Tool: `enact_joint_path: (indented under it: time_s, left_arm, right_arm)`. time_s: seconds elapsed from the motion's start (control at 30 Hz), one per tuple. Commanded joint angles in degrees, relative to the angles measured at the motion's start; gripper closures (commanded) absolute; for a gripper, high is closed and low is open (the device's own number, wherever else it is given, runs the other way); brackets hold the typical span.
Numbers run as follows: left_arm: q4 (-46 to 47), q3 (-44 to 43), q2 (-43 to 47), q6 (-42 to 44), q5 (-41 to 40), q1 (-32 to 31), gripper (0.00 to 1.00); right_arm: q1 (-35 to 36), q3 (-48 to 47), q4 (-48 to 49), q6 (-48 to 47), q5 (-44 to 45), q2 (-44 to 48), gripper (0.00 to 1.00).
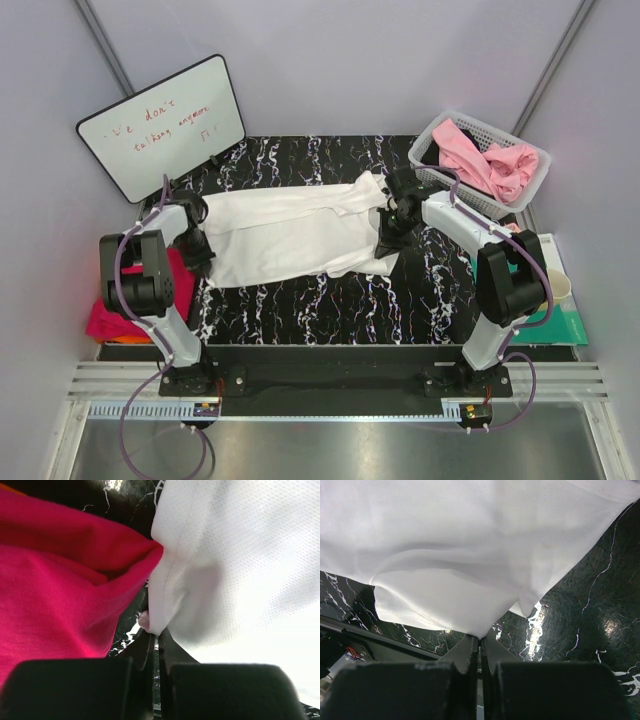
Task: Fold and stack the t-shirts
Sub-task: Grap the side of the flattened tshirt closest away from the robot with both arms, then fold the other side of the tshirt into a rectangle
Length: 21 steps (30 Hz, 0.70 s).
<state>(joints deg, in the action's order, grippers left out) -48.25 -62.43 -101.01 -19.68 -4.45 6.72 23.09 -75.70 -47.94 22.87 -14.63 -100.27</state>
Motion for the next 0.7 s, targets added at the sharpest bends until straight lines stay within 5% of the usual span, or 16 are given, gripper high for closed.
enact_joint_path:
  time_s: [0.0, 0.23, 0.67]
  left_arm:
    - [-0.9, 0.7, 7.0, 1.4, 0.6, 0.3, 1.00]
    - [-5.6, -5.0, 12.2, 2.2, 0.7, 0.4, 1.00]
    - [-6.5, -27.4, -2.7, -0.2, 6.0, 0.4, 1.00]
  right_arm:
    - [-0.4, 0.6, -0.6, -0.6, -0.4, 2.1, 1.00]
    - [-1.4, -2.3, -0.4, -0.9, 1.6, 2.8, 1.00]
    - [-5.1, -20.0, -1.0, -4.9, 2.8, -10.5, 1.00]
